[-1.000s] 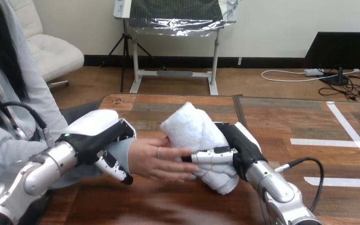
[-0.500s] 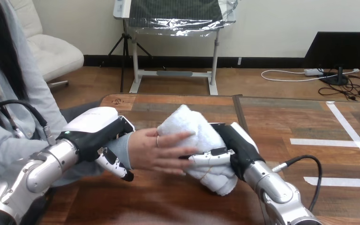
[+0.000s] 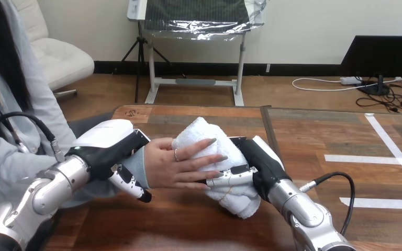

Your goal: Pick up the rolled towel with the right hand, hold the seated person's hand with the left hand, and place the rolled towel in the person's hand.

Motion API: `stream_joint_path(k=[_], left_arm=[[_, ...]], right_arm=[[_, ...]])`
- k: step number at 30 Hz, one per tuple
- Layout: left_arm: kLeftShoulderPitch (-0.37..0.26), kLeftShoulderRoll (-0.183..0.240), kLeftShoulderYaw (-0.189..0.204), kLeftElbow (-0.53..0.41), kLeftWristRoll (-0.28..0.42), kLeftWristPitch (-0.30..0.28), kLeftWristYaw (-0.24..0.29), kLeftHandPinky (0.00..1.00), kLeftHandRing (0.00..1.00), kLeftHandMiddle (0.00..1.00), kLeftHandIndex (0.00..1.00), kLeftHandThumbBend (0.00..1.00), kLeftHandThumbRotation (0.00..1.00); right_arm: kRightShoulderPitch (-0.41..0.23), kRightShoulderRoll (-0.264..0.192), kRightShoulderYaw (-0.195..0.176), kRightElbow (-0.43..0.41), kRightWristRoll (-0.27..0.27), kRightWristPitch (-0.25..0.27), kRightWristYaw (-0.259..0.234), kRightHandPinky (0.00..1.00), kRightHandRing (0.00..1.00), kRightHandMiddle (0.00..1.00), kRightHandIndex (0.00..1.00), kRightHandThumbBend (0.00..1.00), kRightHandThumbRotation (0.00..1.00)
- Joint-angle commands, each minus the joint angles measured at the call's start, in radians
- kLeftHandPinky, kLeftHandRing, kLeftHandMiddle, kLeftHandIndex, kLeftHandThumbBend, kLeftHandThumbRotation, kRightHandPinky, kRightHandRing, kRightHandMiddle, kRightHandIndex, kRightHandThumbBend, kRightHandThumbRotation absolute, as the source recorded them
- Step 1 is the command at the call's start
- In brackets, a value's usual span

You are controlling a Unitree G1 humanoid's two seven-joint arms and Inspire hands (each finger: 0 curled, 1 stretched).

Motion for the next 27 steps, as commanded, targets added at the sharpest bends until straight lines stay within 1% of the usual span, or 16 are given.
stream_joint_path(k=[1,18,27], left_arm=[[-0.209,-0.081,0.0,-0.11,-0.021,-0.048,0.016,0.23,0.29,0.36,0.37,0.83,0.0],[-0.21,-0.087,0.007,-0.118,-0.034,-0.043,0.004,0.23,0.29,0.36,0.38,0.83,0.0],[-0.21,-0.09,0.008,-0.102,-0.038,-0.052,0.005,0.23,0.29,0.36,0.38,0.83,0.0]], right_arm=[[-0.049,0.052,0.052,-0.052,-0.018,-0.05,0.041,0.28,0.33,0.41,0.45,0.81,0.0],[-0.051,0.049,0.047,-0.058,-0.006,-0.053,0.06,0.28,0.33,0.41,0.45,0.8,0.0],[-0.053,0.042,0.052,-0.06,-0.014,-0.054,0.057,0.28,0.33,0.41,0.45,0.79,0.0]])
